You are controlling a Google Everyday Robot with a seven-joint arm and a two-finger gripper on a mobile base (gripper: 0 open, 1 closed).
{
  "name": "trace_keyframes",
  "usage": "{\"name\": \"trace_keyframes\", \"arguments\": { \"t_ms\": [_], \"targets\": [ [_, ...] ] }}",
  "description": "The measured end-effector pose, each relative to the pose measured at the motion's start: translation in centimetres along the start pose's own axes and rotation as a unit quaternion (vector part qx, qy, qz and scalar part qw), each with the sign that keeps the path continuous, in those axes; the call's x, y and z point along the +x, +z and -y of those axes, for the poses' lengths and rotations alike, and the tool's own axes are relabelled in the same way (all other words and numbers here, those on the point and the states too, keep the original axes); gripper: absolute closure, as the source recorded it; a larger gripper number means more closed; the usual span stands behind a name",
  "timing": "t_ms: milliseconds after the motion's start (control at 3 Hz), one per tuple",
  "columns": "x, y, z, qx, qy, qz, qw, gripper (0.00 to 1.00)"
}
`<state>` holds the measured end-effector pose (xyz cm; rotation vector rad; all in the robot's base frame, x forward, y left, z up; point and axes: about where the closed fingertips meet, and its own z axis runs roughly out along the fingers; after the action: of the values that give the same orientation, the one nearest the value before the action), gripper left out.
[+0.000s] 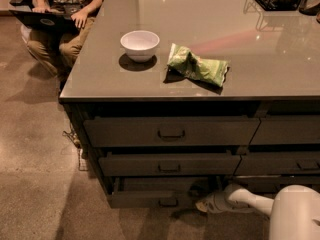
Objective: Close bottom drawer
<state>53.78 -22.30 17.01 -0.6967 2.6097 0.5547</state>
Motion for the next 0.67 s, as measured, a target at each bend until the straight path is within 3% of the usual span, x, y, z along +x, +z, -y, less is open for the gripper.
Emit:
{"name": "trace_keyframes", "arguments": {
  "t_ms": [667],
  "targets": [
    [-2.0, 1.0, 0.7, -0.003, -0.014, 0.009, 0.9999, 1.0]
  ]
}}
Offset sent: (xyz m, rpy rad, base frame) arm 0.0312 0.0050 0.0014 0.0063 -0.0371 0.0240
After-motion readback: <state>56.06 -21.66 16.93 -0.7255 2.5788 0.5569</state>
